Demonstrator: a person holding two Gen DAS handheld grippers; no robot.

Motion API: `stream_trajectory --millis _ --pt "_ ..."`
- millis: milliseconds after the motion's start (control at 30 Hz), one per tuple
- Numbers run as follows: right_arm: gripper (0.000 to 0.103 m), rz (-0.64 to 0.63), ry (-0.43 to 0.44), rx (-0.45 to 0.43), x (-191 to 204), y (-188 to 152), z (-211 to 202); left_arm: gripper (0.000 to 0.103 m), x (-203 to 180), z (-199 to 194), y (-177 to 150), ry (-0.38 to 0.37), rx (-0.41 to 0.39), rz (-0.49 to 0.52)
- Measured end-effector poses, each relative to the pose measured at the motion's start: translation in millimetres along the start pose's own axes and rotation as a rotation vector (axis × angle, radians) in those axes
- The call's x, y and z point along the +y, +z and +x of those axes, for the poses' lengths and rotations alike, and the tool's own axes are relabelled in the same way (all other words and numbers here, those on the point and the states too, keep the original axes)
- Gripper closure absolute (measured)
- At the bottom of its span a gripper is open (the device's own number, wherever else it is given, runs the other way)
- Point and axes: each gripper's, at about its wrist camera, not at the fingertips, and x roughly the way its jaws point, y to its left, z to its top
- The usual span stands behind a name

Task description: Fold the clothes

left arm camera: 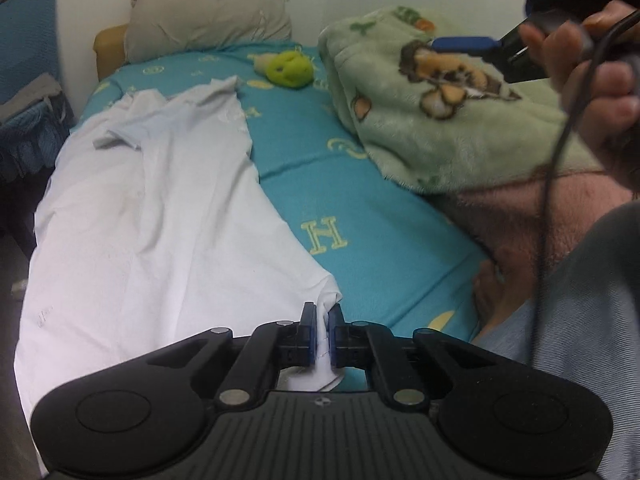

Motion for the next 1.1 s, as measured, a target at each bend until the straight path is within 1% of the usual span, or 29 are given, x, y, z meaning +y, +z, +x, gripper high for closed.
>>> stream_trajectory --millis 33,133,300,367,467,500,533,567,600,633,667,700,733,767,933,1033,1100 --pt "0.013 -0.028 -0.016 0.001 0.3 -1.1 1.8 0.098 -4.9 -0.9 3.6 0.0 -0.004 0.016" --pt "0.013 -0.039 -0.042 0.031 -9.8 -2.6 7.9 0.098 -20.5 -0.1 11.9 -0.009 -0.007 0.049" --pt "0.013 -0.007 -0.05 0.045 -27.8 -2.1 11.1 0.098 -41.8 21.3 24.1 -0.034 0.015 0.052" --pt "0.013 -0.007 -0.055 0.051 -32.2 -2.5 13.2 0.098 -46.2 36.6 21.2 -0.035 0.044 0.046" --pt "0.013 -0.007 -0.062 0.075 -37.9 -5.2 19.0 0.097 -44.3 66.7 3.0 -0.028 0.097 0.036" --pt "0.013 -0.011 -0.063 0.085 -38.4 -6.6 21.2 0.094 -42.7 74.9 -3.3 -0.027 0.109 0.029" --pt "0.013 -0.021 -0.062 0.093 -37.6 -8.3 22.8 0.089 -39.7 79.0 -8.5 -0.028 0.11 0.016" --pt "0.013 -0.032 -0.061 0.1 -36.3 -10.2 24.2 0.078 -34.8 80.3 -11.4 -0.025 0.108 0.0" --pt "0.013 -0.044 -0.06 0.107 -34.9 -12.0 25.5 0.062 -25.5 74.9 -8.9 -0.015 0.096 -0.019" --pt "0.013 -0.054 -0.054 0.108 -33.2 -13.2 25.8 0.053 -16.1 69.5 -6.5 -0.004 0.084 -0.038" --pt "0.013 -0.065 -0.047 0.106 -30.9 -14.0 25.4 0.039 -6.8 64.1 -4.0 0.006 0.071 -0.057" --pt "0.013 -0.078 -0.041 0.1 -28.0 -14.4 24.5 0.028 2.6 58.7 -1.5 0.016 0.059 -0.076" --pt "0.013 -0.093 -0.033 0.089 -24.5 -14.5 22.9 0.023 11.9 53.4 1.0 0.027 0.047 -0.095" --pt "0.013 -0.11 -0.024 0.075 -20.7 -14.7 20.8 0.02 21.2 48.0 3.5 0.037 0.034 -0.114" --pt "0.013 -0.177 0.0 0.028 -3.1 -19.8 13.5 0.02 71.5 21.1 16.6 0.089 -0.028 -0.22" --pt "0.013 -0.191 0.004 0.032 4.5 -26.1 14.9 0.015 139.5 7.7 31.2 0.122 -0.076 -0.408" --pt "0.013 -0.202 -0.004 0.049 9.2 -31.6 21.5 0.014 194.4 6.9 39.7 0.164 -0.115 -0.579"
